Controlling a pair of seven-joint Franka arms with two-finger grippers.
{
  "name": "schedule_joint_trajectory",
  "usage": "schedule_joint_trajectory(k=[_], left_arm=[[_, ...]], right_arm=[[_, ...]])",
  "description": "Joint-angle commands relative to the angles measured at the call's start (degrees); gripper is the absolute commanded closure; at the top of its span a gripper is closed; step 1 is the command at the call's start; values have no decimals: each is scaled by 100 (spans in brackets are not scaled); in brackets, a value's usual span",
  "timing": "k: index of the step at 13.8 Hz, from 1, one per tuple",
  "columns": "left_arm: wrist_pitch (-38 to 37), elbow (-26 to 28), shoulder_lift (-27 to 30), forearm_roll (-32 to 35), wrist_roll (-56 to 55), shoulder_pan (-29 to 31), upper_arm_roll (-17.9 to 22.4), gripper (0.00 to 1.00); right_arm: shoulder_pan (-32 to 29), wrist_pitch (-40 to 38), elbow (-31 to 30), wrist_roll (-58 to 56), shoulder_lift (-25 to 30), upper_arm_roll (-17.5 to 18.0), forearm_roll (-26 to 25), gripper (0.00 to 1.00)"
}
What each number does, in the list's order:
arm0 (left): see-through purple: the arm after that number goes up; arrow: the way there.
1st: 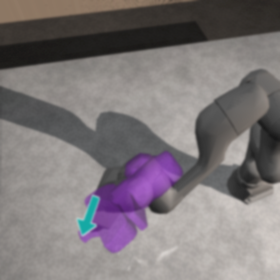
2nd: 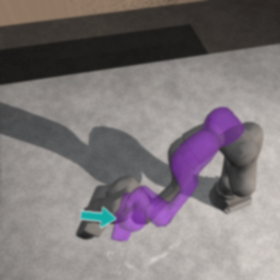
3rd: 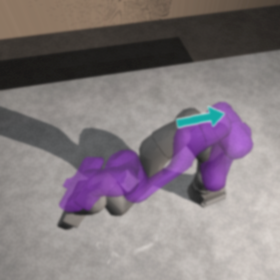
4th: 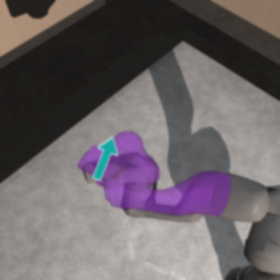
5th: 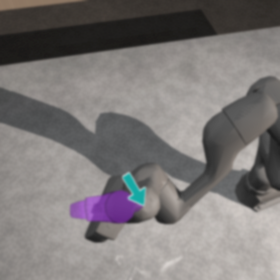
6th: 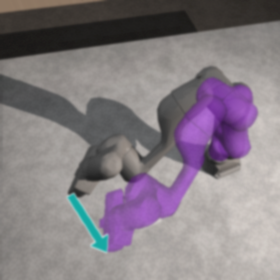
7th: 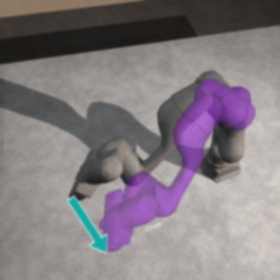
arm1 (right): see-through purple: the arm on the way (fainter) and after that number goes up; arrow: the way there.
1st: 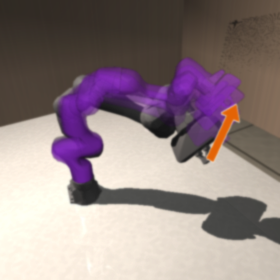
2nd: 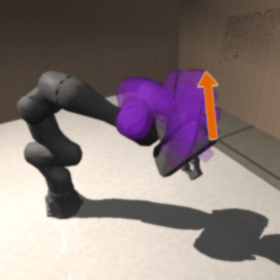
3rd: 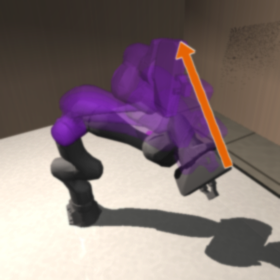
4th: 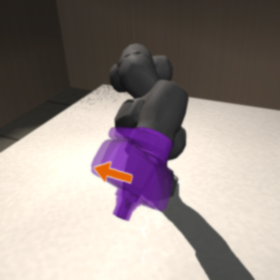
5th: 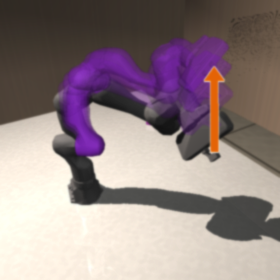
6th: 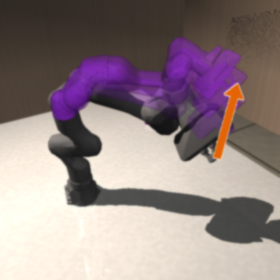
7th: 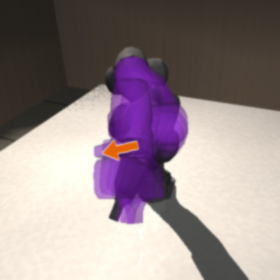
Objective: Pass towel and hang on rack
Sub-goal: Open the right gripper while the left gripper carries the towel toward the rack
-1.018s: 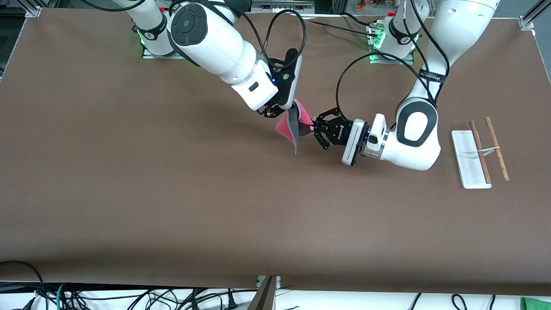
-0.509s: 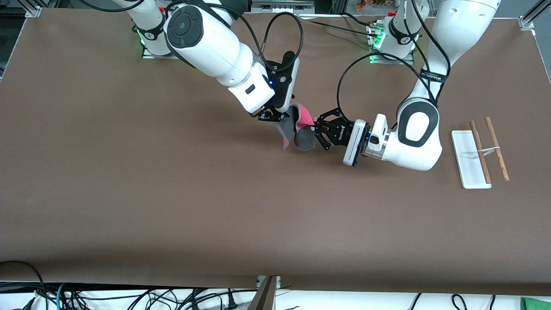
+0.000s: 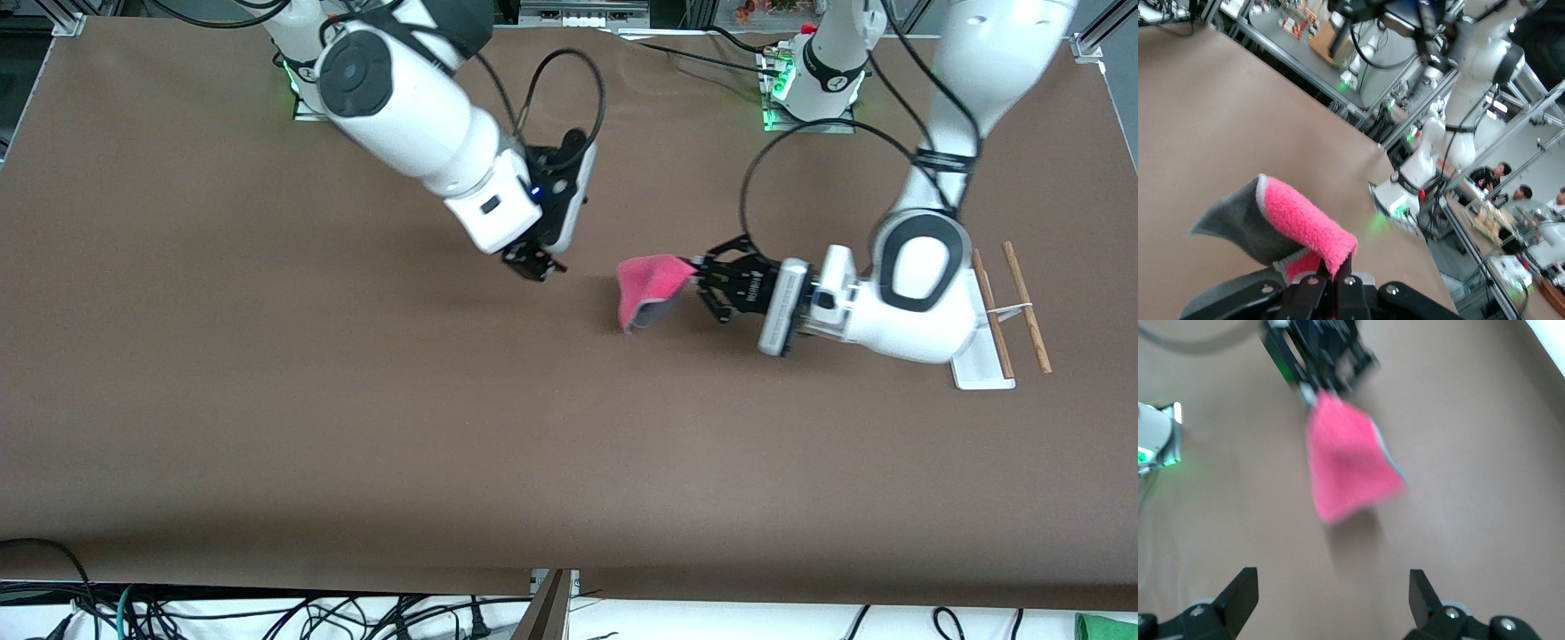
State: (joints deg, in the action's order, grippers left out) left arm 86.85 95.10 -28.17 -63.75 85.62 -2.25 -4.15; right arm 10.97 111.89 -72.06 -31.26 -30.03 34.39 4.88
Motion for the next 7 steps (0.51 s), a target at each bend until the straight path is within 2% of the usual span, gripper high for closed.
schedule_joint_trajectory(k=[1,4,7], left_arm=[[-684,-972,-134,1273,-283,715,-42,100],[-1362,-1484,-180,2232,-265,1357,-33,100],[-1539,-1582,-197,2709,-256,2191,-33,100]], right_arm=[[-243,-351,-9,41,190,-352,4,0],[-472,-851,-9,94,348,-862,40,0],[-569,-1465,-88,85,559,-1705,48,0]])
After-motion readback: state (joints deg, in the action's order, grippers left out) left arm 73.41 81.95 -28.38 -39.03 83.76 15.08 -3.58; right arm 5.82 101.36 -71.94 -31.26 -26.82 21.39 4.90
